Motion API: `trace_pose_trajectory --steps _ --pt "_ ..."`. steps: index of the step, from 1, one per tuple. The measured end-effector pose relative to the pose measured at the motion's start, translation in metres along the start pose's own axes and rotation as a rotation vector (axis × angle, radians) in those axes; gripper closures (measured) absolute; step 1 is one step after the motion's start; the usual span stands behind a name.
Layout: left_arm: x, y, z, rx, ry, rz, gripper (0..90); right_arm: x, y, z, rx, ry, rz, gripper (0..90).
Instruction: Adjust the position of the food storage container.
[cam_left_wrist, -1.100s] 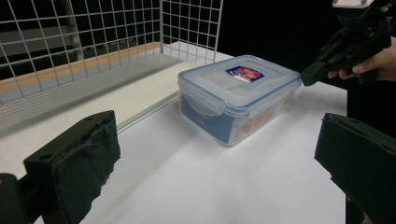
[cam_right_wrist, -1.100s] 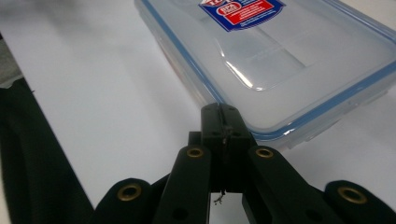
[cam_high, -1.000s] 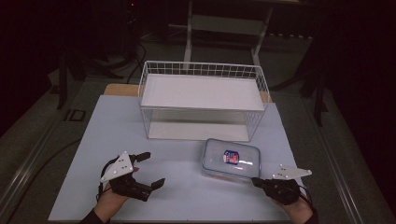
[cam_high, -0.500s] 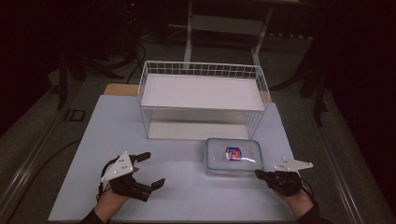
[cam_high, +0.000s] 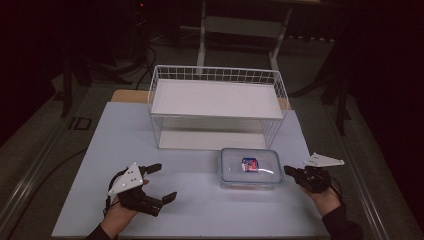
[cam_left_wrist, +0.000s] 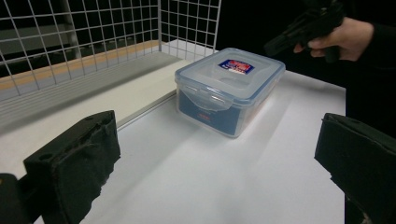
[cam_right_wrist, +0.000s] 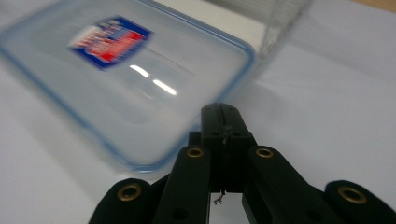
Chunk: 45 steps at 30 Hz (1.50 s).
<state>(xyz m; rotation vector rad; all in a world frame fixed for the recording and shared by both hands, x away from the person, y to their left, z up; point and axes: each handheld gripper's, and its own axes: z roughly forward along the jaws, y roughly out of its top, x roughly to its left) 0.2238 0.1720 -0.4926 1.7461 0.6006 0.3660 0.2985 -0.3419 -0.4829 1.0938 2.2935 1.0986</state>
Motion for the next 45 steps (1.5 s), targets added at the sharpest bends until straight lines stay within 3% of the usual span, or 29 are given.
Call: trace_pose_trajectory --steps 6,17,38,45 --pt "0.000 -0.001 0.001 0.001 -0.004 -0.005 0.0 -0.008 -0.003 0.012 0.020 -0.007 0.009 90.0" --pt "-0.001 -0.001 0.002 0.003 -0.007 -0.006 0.0 -0.002 0.001 0.019 0.020 0.006 0.008 90.0" --pt "-0.001 -0.001 0.002 0.004 -0.010 -0.006 0.0 0.037 0.028 0.050 0.019 0.130 -0.069 90.0" --pt "-0.001 -0.001 0.002 0.007 -0.012 -0.005 0.0 0.040 0.031 0.052 0.019 0.120 -0.089 90.0"
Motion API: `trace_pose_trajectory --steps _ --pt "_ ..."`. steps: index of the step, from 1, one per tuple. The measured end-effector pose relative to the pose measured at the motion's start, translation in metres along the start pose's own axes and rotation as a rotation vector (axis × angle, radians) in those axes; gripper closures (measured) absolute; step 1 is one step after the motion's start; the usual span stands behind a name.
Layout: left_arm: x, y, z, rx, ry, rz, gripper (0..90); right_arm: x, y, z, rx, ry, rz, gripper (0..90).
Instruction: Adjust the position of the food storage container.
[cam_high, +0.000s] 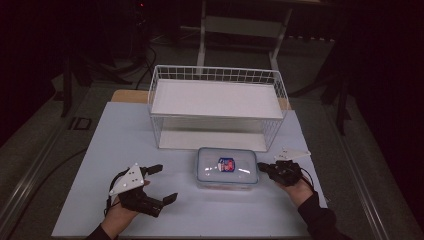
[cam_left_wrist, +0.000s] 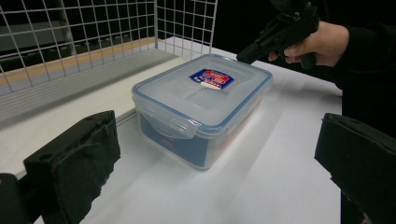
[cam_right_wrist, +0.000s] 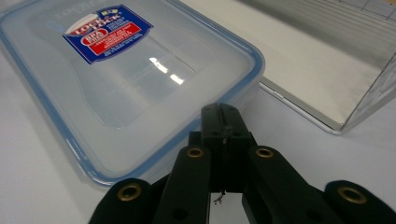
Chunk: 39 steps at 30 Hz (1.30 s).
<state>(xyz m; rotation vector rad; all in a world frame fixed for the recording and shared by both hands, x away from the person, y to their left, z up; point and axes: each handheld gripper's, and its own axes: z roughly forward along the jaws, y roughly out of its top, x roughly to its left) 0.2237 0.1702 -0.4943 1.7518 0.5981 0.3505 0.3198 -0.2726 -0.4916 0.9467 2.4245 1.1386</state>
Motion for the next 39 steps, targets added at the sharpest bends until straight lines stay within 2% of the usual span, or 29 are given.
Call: trace_pose_trajectory --steps 9,20,32,37,39 --pt "0.000 0.000 0.001 0.003 -0.002 -0.002 0.0 0.003 0.004 0.003 -0.010 0.013 0.013 90.0" --pt "0.000 -0.001 0.002 0.016 -0.005 -0.009 0.0 0.017 0.015 0.018 -0.018 0.049 -0.017 90.0" --pt "0.000 -0.001 0.001 0.009 0.001 -0.009 0.0 0.025 0.026 0.035 -0.026 0.073 -0.039 90.0" --pt "0.000 0.000 0.001 0.002 -0.007 -0.015 0.0 0.025 0.027 0.036 -0.026 0.077 -0.041 90.0" --pt "0.000 0.000 0.000 -0.002 0.002 -0.016 0.0 0.027 0.027 0.033 -0.032 0.069 -0.049 90.0"
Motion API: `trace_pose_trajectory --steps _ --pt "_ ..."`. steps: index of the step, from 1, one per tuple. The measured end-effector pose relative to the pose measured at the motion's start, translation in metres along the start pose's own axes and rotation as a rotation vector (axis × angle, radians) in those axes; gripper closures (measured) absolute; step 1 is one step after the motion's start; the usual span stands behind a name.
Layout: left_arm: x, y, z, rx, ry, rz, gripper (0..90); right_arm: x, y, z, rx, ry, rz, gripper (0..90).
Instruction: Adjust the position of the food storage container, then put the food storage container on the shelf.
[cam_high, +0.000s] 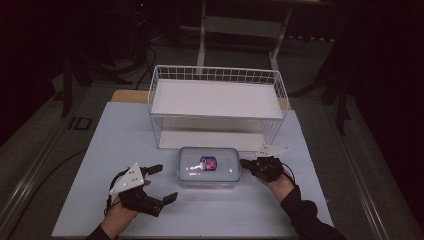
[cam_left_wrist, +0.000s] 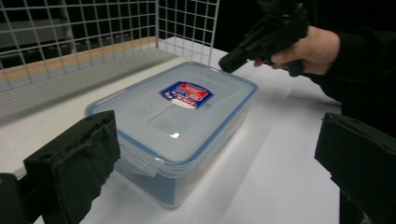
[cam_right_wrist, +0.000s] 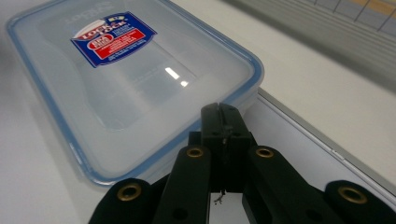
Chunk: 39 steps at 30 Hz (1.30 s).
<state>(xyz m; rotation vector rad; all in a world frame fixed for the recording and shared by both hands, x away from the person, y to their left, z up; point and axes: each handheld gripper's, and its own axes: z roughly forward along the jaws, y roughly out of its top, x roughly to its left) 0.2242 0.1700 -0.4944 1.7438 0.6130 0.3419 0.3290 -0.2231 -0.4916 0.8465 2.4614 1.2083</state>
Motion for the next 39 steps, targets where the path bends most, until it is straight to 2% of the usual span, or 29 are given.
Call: trace_pose_trajectory --steps 4,6,8,9,12,13,15,16,17,19,20,21,23,24,28,31,32,34,37,39 --pt "0.000 0.002 -0.002 -0.025 -0.015 0.000 0.0 0.003 0.001 -0.008 -0.028 0.003 0.002 85.2" --pt "-0.002 0.007 -0.003 -0.029 -0.003 0.009 0.0 0.009 0.003 -0.020 -0.062 0.006 -0.011 78.4" --pt "-0.002 0.008 -0.004 -0.030 0.000 0.003 0.0 0.012 0.004 -0.024 -0.073 -0.003 -0.026 76.7" --pt "-0.002 0.010 -0.004 -0.027 0.000 0.000 0.0 0.017 0.006 -0.032 -0.093 -0.011 -0.034 65.4" --pt "-0.002 0.015 -0.005 -0.026 0.002 -0.005 0.0 0.021 0.007 -0.038 -0.121 -0.005 -0.029 56.7" --pt "-0.001 0.017 -0.006 -0.032 -0.003 -0.017 0.0 0.025 0.008 -0.042 -0.143 0.003 -0.039 45.2" --pt "0.003 0.021 -0.006 -0.043 -0.025 -0.049 0.0 0.026 0.008 -0.045 -0.167 0.013 -0.031 34.5" --pt "0.003 0.021 -0.006 -0.043 -0.025 -0.049 0.0 0.026 0.008 -0.045 -0.167 0.013 -0.031 34.5" --pt "0.005 0.024 -0.006 -0.048 -0.024 -0.050 0.0 0.026 0.007 -0.045 -0.182 0.021 -0.021 24.0" --pt "0.006 0.025 -0.005 -0.050 -0.026 -0.058 0.0 0.027 0.007 -0.044 -0.183 0.020 -0.034 14.2" --pt "0.008 0.026 -0.004 -0.055 -0.030 -0.066 0.0 0.027 0.007 -0.044 -0.183 0.020 -0.034 14.2" --pt "0.013 0.029 -0.003 -0.059 -0.034 -0.091 0.0 0.027 0.006 -0.043 -0.188 0.036 -0.034 13.2" --pt "0.016 0.030 -0.002 -0.058 -0.033 -0.105 0.0 0.028 0.006 -0.043 -0.194 0.033 -0.032 12.0" --pt "0.018 0.031 -0.001 -0.051 -0.029 -0.107 0.0 0.028 0.007 -0.044 -0.228 0.042 -0.032 12.0" --pt "0.027 0.037 0.001 0.006 0.004 -0.107 0.0 0.027 0.009 -0.048 -0.259 0.011 -0.052 14.0" --pt "0.033 0.043 0.005 0.054 0.040 -0.134 0.0 0.022 0.011 -0.050 -0.267 0.028 -0.064 17.4" --pt "0.035 0.044 0.007 0.067 0.044 -0.145 0.0 0.017 0.011 -0.053 -0.313 0.056 -0.040 19.4" --pt "0.039 0.047 0.010 0.087 0.040 -0.165 0.0 0.017 0.012 -0.055 -0.319 0.063 -0.023 19.4" --pt "0.041 0.048 0.016 0.080 0.036 -0.186 0.0 0.019 0.013 -0.061 -0.304 0.001 -0.019 18.8" --pt "0.043 0.048 0.021 0.076 0.015 -0.196 0.0 0.018 0.013 -0.063 -0.301 -0.008 -0.005 18.7"
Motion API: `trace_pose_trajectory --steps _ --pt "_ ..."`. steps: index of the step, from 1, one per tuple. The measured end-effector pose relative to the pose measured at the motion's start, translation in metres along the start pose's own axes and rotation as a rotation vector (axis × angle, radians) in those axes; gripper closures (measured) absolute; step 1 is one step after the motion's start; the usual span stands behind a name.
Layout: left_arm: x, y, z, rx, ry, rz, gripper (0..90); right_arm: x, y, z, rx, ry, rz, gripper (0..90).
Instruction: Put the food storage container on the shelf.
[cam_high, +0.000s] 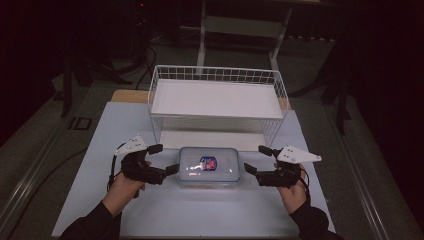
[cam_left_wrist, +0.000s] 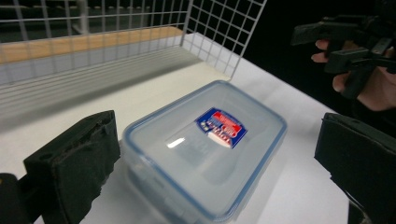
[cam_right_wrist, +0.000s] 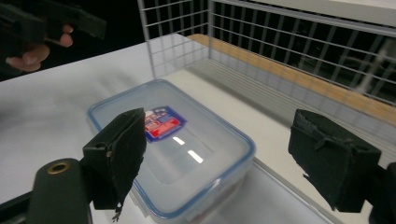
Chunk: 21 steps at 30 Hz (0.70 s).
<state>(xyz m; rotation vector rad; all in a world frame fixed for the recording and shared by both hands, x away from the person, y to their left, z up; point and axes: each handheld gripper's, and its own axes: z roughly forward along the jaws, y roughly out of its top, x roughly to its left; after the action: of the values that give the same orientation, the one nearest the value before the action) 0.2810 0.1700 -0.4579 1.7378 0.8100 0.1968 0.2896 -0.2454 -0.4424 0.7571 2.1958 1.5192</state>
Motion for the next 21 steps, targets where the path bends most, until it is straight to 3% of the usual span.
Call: trace_pose_trajectory --steps 1,3,6,7,9,10,11,12,14,18,20,21 --pt "0.001 0.000 0.002 0.006 -0.010 -0.008 0.0 -0.001 0.001 -0.003 0.006 -0.019 0.036 18.5" --pt "0.005 0.000 0.009 0.030 -0.019 -0.024 0.0 -0.003 0.001 -0.005 0.004 -0.028 0.053 16.5" --pt "0.008 0.000 0.014 0.044 -0.021 -0.044 0.0 -0.002 0.000 -0.003 0.029 -0.052 0.035 10.9" --pt "0.013 0.000 0.019 0.064 -0.021 -0.090 0.0 -0.001 0.000 -0.002 0.034 -0.049 0.034 10.7" --pt "0.013 0.000 0.019 0.064 -0.021 -0.090 0.0 -0.001 -0.001 0.000 0.035 -0.046 0.039 10.7" --pt "0.020 -0.002 0.024 0.076 -0.007 -0.139 0.0 0.001 -0.001 0.004 0.050 -0.043 0.043 10.6" --pt "0.020 -0.002 0.024 0.076 -0.007 -0.139 0.0 0.001 -0.001 0.004 0.050 -0.043 0.043 10.6" --pt "0.025 -0.004 0.028 0.089 -0.004 -0.180 0.0 0.002 -0.002 0.009 0.055 -0.028 0.049 10.7" --pt "0.028 -0.005 0.030 0.096 -0.002 -0.201 0.0 0.003 -0.002 0.012 0.056 -0.024 0.047 10.7" --pt "0.039 -0.010 0.040 0.165 -0.054 -0.285 0.0 0.004 -0.005 0.024 0.077 0.006 0.063 10.8" --pt "0.043 -0.013 0.043 0.196 -0.041 -0.316 0.0 0.004 -0.005 0.025 0.079 0.013 0.064 10.9" --pt "0.048 -0.016 0.045 0.211 -0.048 -0.359 0.0 0.004 -0.005 0.027 0.085 0.025 0.066 11.5"
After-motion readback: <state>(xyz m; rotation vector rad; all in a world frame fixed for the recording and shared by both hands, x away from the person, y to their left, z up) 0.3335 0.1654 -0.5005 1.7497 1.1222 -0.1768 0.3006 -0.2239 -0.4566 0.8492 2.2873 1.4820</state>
